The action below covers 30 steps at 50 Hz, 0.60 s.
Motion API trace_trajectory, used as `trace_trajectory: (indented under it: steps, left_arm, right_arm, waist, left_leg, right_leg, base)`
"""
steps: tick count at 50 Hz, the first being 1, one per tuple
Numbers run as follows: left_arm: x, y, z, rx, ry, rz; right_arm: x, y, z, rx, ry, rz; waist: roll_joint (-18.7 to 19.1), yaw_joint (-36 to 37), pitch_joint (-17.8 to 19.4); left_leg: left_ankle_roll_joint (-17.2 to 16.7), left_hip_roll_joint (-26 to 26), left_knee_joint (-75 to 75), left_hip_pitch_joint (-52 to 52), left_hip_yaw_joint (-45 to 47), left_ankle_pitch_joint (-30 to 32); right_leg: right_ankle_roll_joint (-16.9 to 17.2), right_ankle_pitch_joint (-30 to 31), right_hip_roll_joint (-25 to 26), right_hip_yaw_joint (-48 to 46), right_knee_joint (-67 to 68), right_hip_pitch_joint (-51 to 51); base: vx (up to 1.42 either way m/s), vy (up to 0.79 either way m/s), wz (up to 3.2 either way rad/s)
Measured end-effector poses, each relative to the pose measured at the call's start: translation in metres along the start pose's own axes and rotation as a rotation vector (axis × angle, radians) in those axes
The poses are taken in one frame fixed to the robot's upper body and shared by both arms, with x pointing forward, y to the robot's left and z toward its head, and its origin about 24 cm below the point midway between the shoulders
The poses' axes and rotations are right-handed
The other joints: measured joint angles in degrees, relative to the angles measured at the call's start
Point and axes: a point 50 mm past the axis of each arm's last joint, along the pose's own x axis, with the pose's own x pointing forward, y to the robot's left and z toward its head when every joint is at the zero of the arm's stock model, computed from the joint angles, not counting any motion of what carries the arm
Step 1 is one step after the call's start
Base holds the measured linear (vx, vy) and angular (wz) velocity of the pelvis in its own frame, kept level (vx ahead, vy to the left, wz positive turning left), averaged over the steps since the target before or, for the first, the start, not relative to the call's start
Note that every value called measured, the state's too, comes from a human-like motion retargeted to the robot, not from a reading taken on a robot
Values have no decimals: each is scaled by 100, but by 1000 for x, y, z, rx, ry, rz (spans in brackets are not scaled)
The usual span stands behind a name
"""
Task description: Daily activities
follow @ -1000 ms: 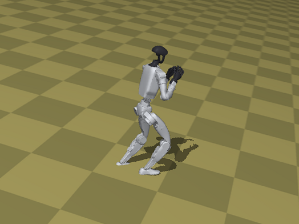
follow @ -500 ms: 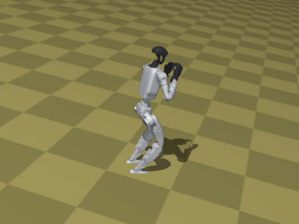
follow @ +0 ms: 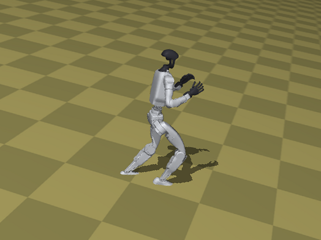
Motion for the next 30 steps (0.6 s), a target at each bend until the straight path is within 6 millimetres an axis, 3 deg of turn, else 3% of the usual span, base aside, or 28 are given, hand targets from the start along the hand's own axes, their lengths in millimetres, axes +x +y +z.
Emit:
trace_trajectory:
  steps: [3, 6, 10, 13, 18, 21, 25, 30]
  left_arm:
    - [-22, 2, -19, 42, 134, -91]
    - [-48, 7, -38, 92, 275, -201]
    - [-89, 17, -65, 169, 490, -386]
    - [-122, 25, -83, 222, 659, -535]
    - [-175, 38, -106, 284, 908, -752]
    - [-201, 43, -116, 296, 1036, -855]
    - [-229, 45, -123, 289, 1172, -952]
    - [-252, 41, -127, 247, 1281, -1013]
  right_arm:
    - [-20, -14, -40, -34, 227, -46]
    - [-52, -35, -85, -110, 483, -97]
    - [-113, -69, -138, -235, 862, -145]
    - [-160, -92, -162, -323, 1124, -139]
    - [-220, -121, -173, -432, 1459, -77]
    - [-242, -131, -173, -472, 1601, -18]
    - [-261, -139, -170, -495, 1730, 52]
    - [-270, -142, -168, -483, 1798, 91]
  waist:
    - [62, -124, -10]
    - [42, -265, -85]
    - [-67, -412, -245]
    - [-132, -461, -369]
    - [-220, -484, -537]
    - [-206, -479, -651]
    - [-182, -446, -773]
    - [-97, -367, -879]
  left_leg:
    - [-59, 99, -292, -50, 165, 177]
    - [-136, 69, -724, -75, 339, 436]
    - [-205, -96, -1397, -78, 577, 864]
    - [-253, -192, -1766, -135, 778, 1141]
    - [-303, -304, -2188, -270, 1124, 1527]
    - [-325, -313, -2495, -335, 1315, 1772]
    - [-351, -306, -2798, -414, 1543, 2068]
    - [-387, -230, -3070, -458, 1757, 2377]
  right_leg:
    - [-56, 150, 3, -62, 57, -1]
    - [-162, -190, -43, -40, 272, 28]
    - [-312, -724, -207, -3, 563, 169]
    - [-389, -1034, -316, -10, 589, 303]
    - [-374, -1395, -427, -23, 253, 511]
    - [-299, -1497, -381, -48, -170, 607]
    - [-187, -1547, -310, -69, -792, 761]
    - [-86, -1530, -130, -36, -1540, 989]
  base:
    - [-23, 10, -59]
    - [-19, 6, -66]
    - [-17, 2, -70]
    - [-15, -1, -73]
    - [-14, -3, -70]
    - [-12, -4, -65]
    - [-11, -5, -56]
    - [-9, -6, -44]
